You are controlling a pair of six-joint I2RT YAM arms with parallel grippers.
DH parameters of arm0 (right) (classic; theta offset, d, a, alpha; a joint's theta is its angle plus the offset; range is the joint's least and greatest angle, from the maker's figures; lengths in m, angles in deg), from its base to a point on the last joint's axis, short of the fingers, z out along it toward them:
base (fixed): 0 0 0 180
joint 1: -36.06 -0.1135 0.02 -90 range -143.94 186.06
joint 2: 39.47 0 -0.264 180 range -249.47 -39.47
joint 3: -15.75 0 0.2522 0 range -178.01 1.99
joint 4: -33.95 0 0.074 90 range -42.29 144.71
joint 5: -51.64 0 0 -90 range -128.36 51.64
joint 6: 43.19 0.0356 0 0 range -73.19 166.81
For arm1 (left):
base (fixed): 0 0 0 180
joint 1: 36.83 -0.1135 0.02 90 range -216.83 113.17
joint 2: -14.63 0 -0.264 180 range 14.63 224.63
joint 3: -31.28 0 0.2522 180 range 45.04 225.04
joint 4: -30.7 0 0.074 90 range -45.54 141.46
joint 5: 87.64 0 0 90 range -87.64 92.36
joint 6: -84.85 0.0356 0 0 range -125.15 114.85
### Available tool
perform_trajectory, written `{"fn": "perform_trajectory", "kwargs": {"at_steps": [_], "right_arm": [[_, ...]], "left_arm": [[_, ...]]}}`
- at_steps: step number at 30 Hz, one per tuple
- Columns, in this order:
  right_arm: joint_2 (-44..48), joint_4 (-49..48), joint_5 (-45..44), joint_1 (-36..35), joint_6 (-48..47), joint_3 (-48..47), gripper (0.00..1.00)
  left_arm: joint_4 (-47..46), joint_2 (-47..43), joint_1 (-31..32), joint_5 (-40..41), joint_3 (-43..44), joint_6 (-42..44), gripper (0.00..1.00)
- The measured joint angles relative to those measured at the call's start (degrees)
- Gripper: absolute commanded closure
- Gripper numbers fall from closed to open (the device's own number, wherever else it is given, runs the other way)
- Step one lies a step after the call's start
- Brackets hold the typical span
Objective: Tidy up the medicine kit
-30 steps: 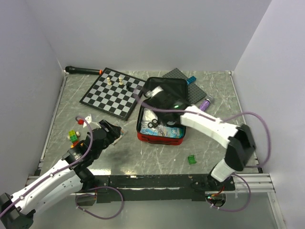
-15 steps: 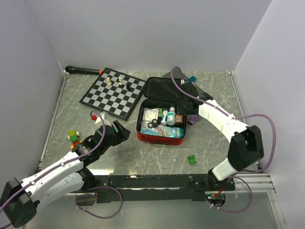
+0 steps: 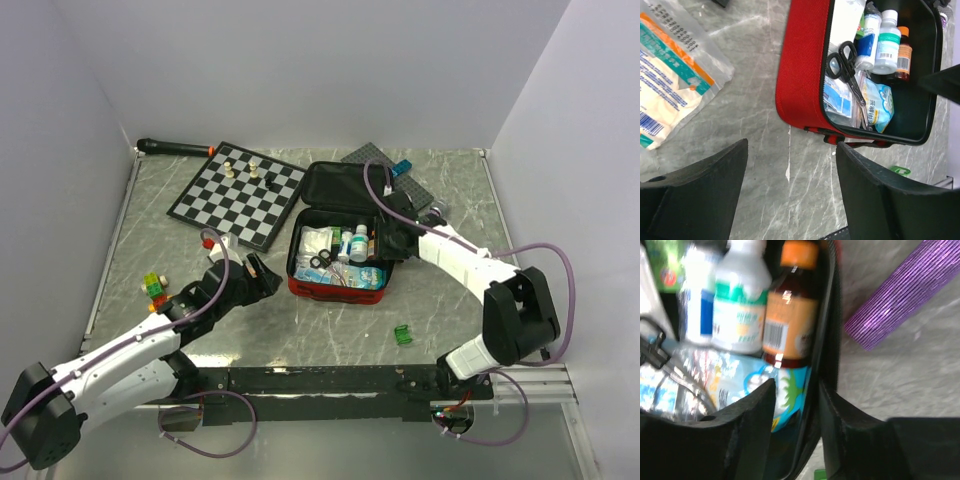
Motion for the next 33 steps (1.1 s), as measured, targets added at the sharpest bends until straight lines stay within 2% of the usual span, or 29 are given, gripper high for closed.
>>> {"fn": "perform_trajectory", "kwargs": {"at_steps": [6, 12, 15, 18, 21, 26, 33], "right_arm": [[8.4, -1.7, 1.0, -0.4, 1.3, 5.1, 0.38], [12.2, -0.7, -2.1, 1.2, 1.7, 6.4, 0.38], [10.3, -0.9, -1.8, 2.3, 1.9, 7.6, 0.46], [8.9, -2.7, 0.0, 2.4, 2.5, 8.9, 0.63], [8.7, -4.8, 2.4, 2.2, 3.1, 9.9, 0.76], [9.4, -8.6, 5.6, 2.3, 4.1, 12.9, 0.83], [15.5, -14.4, 7.6, 2.3, 8.8, 19.8, 0.88]], "left_arm": [[-0.9, 1.0, 0.0, -0.5, -0.1, 0.2, 0.24], [-1.1, 2.8, 0.0, 0.2, -0.1, -0.3, 0.24], [0.6, 3.0, 0.0, 2.5, -0.1, -1.9, 0.24], [3.0, 2.9, -0.3, 5.1, -0.1, -3.8, 0.25], [5.0, 2.5, -0.8, 6.6, -0.1, -5.2, 0.25], [4.3, 1.6, -1.2, 6.6, -0.5, -6.1, 0.24], [-3.7, 3.5, -1.2, -0.6, -2.1, -4.3, 0.23]]}}
